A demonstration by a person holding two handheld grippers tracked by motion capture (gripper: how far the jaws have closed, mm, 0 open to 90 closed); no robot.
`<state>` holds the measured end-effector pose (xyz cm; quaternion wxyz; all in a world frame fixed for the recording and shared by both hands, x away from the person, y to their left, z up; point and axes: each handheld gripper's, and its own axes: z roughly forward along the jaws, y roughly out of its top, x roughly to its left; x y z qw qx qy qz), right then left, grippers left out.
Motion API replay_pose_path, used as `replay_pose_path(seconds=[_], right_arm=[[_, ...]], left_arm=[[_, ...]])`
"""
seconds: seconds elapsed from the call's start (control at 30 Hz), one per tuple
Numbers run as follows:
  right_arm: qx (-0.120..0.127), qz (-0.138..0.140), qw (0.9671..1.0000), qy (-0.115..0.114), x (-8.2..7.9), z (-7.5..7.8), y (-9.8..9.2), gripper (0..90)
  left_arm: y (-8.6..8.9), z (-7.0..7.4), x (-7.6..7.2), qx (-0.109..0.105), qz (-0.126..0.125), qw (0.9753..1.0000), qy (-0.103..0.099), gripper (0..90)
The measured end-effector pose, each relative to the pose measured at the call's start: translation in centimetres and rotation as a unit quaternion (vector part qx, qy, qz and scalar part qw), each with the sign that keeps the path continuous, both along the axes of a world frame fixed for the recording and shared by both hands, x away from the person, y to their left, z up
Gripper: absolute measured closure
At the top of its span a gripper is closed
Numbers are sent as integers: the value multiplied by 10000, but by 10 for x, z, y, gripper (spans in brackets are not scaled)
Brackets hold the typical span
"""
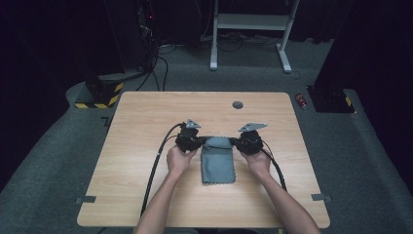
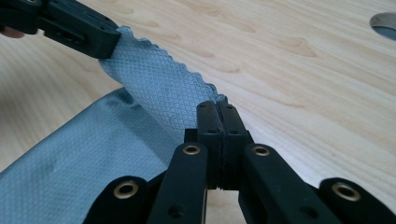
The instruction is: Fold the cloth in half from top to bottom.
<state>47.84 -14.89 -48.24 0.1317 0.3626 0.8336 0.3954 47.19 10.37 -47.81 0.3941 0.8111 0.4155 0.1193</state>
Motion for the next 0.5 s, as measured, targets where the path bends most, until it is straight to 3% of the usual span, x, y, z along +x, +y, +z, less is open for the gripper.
replay_pose_path(seconds=[0.5], right_arm=[[77, 115, 9999, -19, -15, -2, -4, 898]], left_arm=[[1, -7, -15, -102, -12, 9999, 6, 891]])
